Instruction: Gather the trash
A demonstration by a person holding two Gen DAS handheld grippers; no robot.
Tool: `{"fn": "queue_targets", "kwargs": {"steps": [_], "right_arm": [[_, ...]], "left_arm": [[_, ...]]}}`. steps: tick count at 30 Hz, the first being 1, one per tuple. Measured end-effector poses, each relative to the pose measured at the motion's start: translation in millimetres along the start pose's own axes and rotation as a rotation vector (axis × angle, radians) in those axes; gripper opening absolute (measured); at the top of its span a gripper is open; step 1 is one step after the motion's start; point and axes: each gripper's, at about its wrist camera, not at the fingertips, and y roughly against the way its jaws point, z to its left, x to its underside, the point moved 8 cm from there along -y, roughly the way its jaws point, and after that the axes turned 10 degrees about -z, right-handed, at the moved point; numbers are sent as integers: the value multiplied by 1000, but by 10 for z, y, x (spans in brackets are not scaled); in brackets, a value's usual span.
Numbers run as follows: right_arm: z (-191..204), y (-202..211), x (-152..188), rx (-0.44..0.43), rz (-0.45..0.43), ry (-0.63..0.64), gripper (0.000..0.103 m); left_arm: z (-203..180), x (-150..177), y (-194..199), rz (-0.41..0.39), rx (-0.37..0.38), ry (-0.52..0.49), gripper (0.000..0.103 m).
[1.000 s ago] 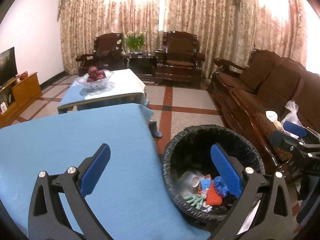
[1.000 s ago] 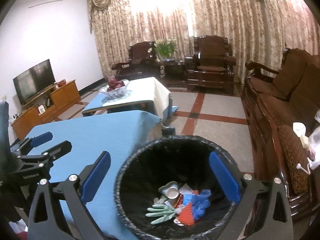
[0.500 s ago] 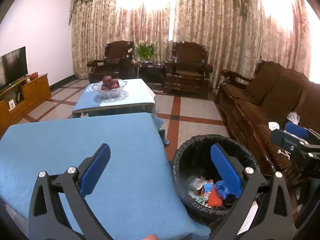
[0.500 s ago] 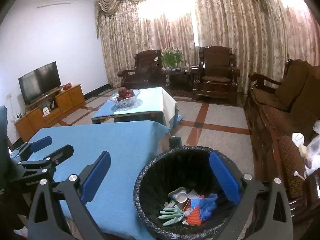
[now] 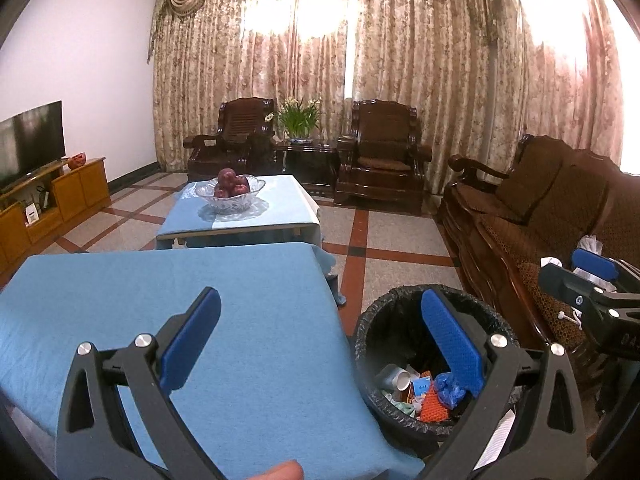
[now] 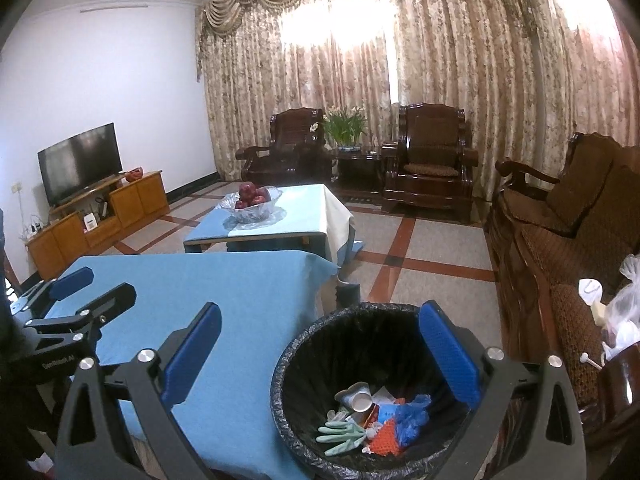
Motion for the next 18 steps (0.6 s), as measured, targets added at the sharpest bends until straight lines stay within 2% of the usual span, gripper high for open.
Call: {"fn": "queue_targets", "kwargs": {"steps": [18], "right_arm": [[128, -39, -16, -25, 2, 16, 97]], "left_arm": [[71, 0, 47, -5, -20, 0, 98]]}}
